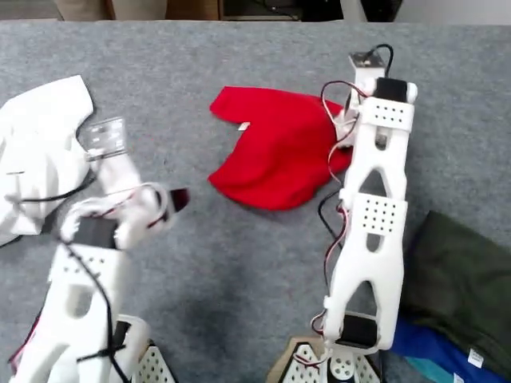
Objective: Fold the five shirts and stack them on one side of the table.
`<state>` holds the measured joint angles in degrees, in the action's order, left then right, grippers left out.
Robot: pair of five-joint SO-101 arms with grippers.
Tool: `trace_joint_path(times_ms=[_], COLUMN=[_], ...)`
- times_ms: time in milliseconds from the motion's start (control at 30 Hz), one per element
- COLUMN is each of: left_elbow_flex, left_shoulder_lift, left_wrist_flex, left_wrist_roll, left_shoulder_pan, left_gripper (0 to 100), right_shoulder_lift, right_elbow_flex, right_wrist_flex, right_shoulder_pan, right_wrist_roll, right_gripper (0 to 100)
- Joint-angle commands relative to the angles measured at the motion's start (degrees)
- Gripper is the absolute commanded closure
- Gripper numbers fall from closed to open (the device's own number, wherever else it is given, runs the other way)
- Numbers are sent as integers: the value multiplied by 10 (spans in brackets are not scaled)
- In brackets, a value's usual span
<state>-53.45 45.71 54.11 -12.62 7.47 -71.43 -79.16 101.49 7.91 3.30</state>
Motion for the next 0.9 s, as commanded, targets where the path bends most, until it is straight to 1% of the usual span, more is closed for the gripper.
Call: trace_joint_path(times_ms=[0,67,133,200,333,400,500,600,667,800,867], left_elbow_flex=[69,112,159,212,295,319,339,349,347,365,386], left_shoulder_lift=[-116,-195,-269,-335,-434,-469,-509,-537,-541,-541,-541], left_wrist_flex=[-47,-47,-48,-47,-47,-47,-49,-47,-45,6,33], left_wrist_roll=[-47,-62,-85,-107,-131,-135,-134,-135,-135,-135,-138], left_shoulder_pan=[63,85,91,91,91,92,96,117,147,224,245], left_gripper=[732,732,732,733,733,753,802,846,864,864,864], right_shoulder_lift=[41,43,40,34,6,2,0,-2,-2,-2,-3], right_elbow_flex=[9,7,8,15,14,14,14,15,17,18,19], right_wrist_flex=[8,5,-8,-43,-102,-117,-130,-131,-131,-132,-132], right_shoulder_pan=[17,15,13,15,24,24,25,27,27,27,27], right_wrist_roll=[5,6,6,7,34,47,62,70,70,70,70], right_gripper=[992,991,991,991,991,991,991,991,991,991,991])
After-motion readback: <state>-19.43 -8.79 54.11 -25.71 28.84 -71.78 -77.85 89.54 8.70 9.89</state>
